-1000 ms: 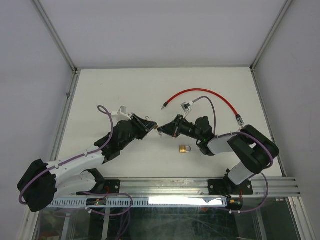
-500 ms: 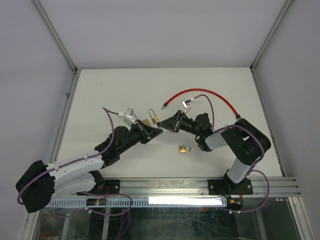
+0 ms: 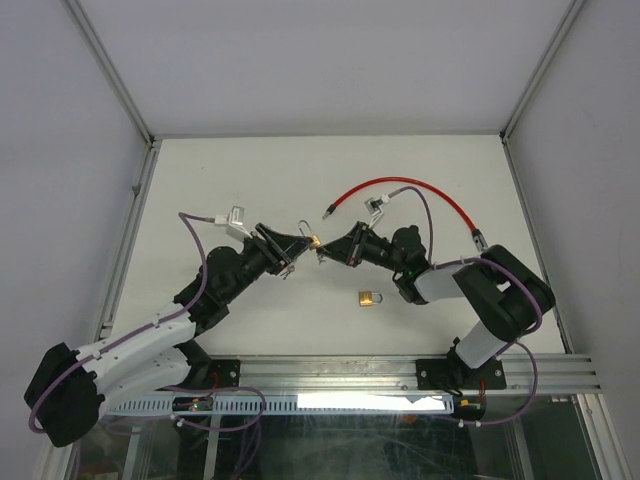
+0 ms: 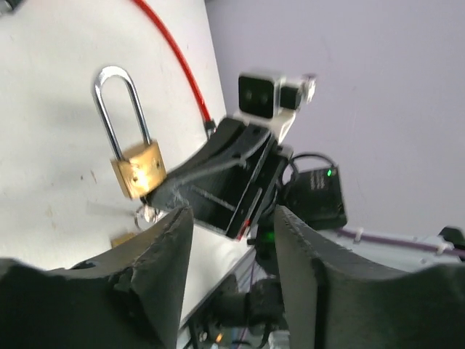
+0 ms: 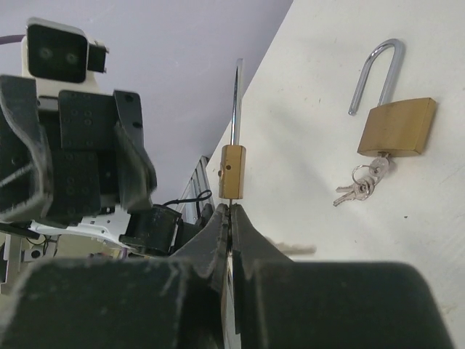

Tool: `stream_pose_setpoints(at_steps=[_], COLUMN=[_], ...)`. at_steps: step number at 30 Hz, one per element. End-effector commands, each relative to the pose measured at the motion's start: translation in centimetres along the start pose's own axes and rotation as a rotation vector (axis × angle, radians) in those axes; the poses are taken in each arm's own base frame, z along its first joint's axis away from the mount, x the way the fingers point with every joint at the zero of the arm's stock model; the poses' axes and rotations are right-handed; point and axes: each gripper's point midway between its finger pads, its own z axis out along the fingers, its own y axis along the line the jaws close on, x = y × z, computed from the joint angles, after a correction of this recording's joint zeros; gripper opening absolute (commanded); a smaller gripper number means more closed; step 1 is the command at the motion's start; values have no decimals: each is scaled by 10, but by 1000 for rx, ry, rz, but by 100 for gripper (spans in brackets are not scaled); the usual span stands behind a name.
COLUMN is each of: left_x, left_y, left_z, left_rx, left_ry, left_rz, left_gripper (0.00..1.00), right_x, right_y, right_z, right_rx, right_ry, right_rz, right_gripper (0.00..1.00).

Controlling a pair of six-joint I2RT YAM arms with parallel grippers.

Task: Unlock with the key
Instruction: Unlock the lock.

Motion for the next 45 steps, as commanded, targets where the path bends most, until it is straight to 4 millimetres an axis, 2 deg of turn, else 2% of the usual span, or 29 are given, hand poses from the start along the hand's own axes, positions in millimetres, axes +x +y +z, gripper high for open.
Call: stream_pose_setpoints(at_steps=[1, 6, 13, 18, 34, 45], left_x=[-23, -28, -23, -19, -21, -14], left_y=[1, 7, -1, -14, -15, -17], left_z=[-6, -7, -8, -12, -8, -8], left_rx=[38, 96, 223, 327, 358, 400], left_ry=[-75, -88, -81, -75, -89, -54], left_rz=[69, 83, 57, 58, 37, 25], left_gripper=[56, 66, 66, 61, 48, 27], right_x=[-11, -12, -12, -10, -3, -2], right_y=[34, 49, 64, 71, 83, 86], right_z=[-6, -12, -15, -13, -4, -1], right_rx=[-123, -172, -233, -268, -309, -315], right_ry=[-46, -57, -66, -60, -32, -36], right_rz=[-98, -88, -49, -12, 15, 19], right_gripper=[0, 0, 0, 0, 0, 0])
